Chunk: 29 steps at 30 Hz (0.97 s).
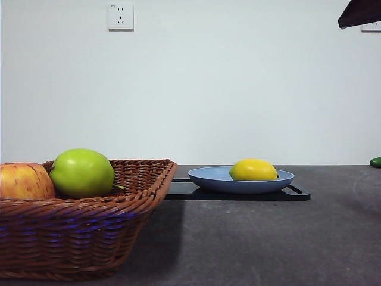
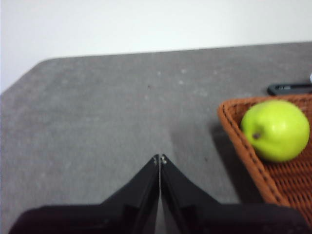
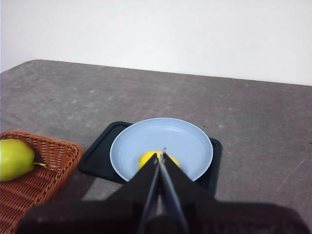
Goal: Take the lemon from the basket,put the lemon in the plate,hand out the plate
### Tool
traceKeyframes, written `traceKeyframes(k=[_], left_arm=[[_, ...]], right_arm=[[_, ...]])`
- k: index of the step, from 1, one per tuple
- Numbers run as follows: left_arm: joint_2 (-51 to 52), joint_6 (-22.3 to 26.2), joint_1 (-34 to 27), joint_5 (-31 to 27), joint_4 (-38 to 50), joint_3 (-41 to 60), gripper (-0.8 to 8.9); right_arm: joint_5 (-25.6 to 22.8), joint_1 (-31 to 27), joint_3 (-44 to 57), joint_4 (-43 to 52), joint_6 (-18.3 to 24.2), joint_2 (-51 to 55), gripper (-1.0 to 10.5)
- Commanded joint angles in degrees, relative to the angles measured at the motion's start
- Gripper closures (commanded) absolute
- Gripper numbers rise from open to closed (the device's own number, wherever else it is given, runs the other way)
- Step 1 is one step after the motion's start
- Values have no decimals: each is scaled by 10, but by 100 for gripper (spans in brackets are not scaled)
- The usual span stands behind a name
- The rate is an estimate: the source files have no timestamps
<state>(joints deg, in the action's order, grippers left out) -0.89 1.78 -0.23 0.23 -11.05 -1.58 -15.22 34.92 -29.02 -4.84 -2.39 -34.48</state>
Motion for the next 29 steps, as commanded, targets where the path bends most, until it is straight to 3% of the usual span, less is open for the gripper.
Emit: traceKeyframes(k=[1,29], left_arm=[[1,-7,-2,2,-17,2,805],[8,-7,-2,0,-10,2,805]], right_arm=[[-2,3,-5,5,-7,-2,943],[-2,3,-5,5,-7,-2,943]])
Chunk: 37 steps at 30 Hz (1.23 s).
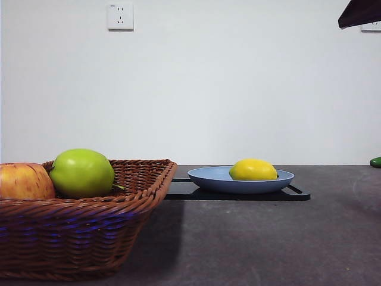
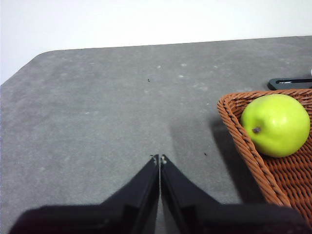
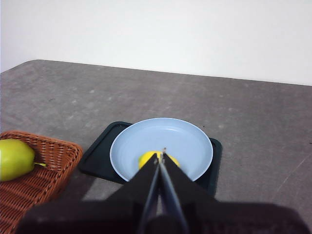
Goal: Take the lemon from the basket,put the lemon in the plate,hand out the plate
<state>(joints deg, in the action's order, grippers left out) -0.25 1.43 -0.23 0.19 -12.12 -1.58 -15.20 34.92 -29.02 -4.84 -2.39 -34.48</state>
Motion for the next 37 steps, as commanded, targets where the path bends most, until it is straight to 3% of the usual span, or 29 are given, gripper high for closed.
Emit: traceKeyframes(k=[1,3,6,10,13,18,22,27,37], left_arm=[[2,-3,-2,1,1,2,805],[2,-3,-2,1,1,2,805],[2,-3,-2,1,1,2,805],[2,-3,-2,1,1,2,805],[2,-3,-2,1,1,2,805],[2,-3,-2,1,1,2,805],[2,-3,-2,1,1,2,805],[2,-3,-2,1,1,2,805],[2,-3,-2,1,1,2,805]], right_arm=[[-2,3,-5,5,-7,-2,943],[-4,3,-5,6,-4,-2,943],[-54,3,-5,17,31,0,943],[-76,-15,-3,-40,32,63,943],[-40,-62,14,-61,49,114,943],[112,-200,82,-59,59,200,943],[192,-283,148,-59,59,257,943],[213,-328,222,-59,48,310,943],[213,-338,278,-60,29,345,943]])
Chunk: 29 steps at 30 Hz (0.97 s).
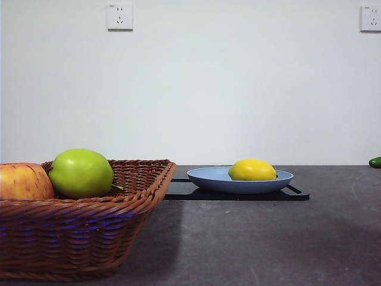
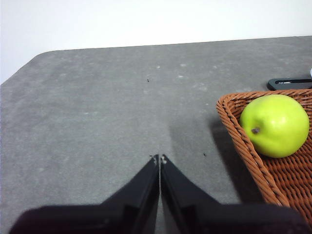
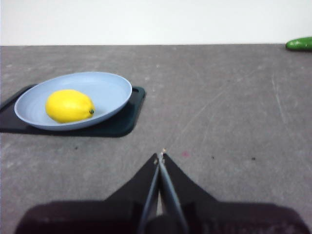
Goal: Take the lemon from the basket,put the lemon in the plate,hand out the plate
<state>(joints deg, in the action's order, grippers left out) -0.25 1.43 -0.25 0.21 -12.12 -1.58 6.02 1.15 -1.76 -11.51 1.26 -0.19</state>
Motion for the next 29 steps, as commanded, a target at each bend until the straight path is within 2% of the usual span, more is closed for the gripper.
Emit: traceKeyframes(k=[1,5,29], left_arm=[[2,-3,-2,1,1,2,805],[2,-3,-2,1,1,2,805],[2,-3,-2,1,1,2,805]], right_arm=[[0,0,7,7,-8,2,943],[0,0,10,7,-19,2,943],[-4,0,10,8,-18,2,943]])
